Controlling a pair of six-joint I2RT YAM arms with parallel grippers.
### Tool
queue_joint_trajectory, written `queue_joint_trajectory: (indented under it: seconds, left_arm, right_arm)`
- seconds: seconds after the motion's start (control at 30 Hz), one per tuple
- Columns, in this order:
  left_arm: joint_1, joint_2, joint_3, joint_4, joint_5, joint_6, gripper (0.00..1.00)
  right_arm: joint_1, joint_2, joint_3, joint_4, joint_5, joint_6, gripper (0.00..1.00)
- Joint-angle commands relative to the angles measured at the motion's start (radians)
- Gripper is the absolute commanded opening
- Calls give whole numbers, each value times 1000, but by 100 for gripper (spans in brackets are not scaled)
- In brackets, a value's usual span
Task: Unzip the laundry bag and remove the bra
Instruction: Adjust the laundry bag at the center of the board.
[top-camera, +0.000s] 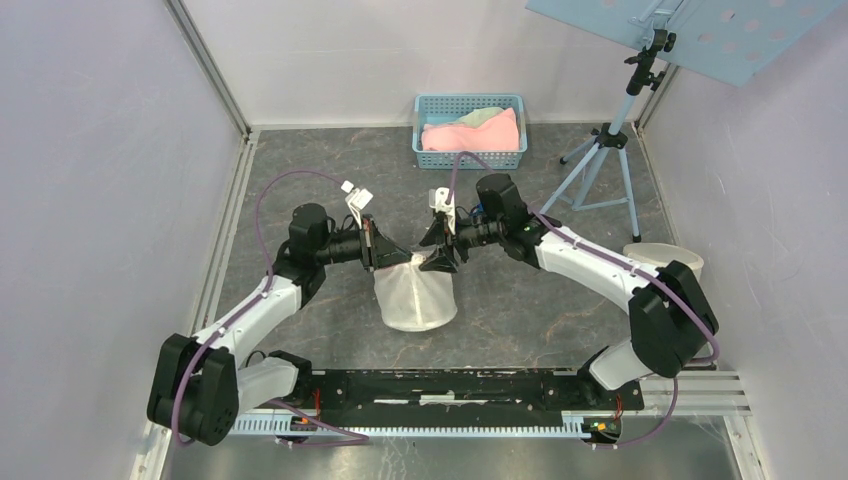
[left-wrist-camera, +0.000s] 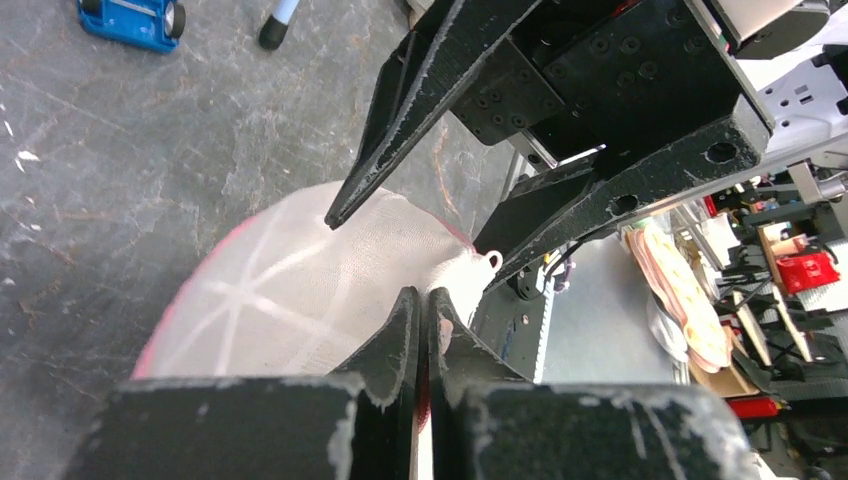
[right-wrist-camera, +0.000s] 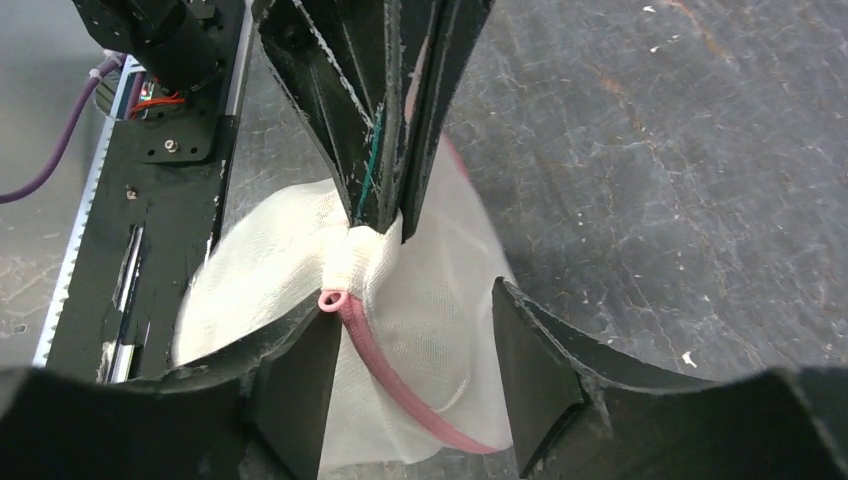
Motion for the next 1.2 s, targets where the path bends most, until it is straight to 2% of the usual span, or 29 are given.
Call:
queue_joint_trajectory:
  seconds: [0.0, 0.23, 0.43, 0.73, 0.93, 1.17]
  left_arm:
    - [3, -13, 87, -103, 21, 136, 2]
    - [4, -13, 136, -222, -44, 273, 2]
    - [4, -16, 146, -256, -46, 318, 2]
    - [3, -34, 140, -282, -66, 327, 2]
    - [3, -37, 135, -280, -60, 314, 2]
    - [3, -33, 134, -263, -58, 293, 2]
  right_arm:
    - [-31, -45, 68, -35, -4, -24, 63]
    - [-84, -90, 65, -54, -5, 137, 63]
    - [-108, -96, 26, 10, -44, 427, 59]
    - [-129, -85, -124, 292, -102, 892, 47]
    - [-130, -67, -176, 382, -103, 1032, 40]
    - [-130, -55, -191, 399, -98, 1060, 39]
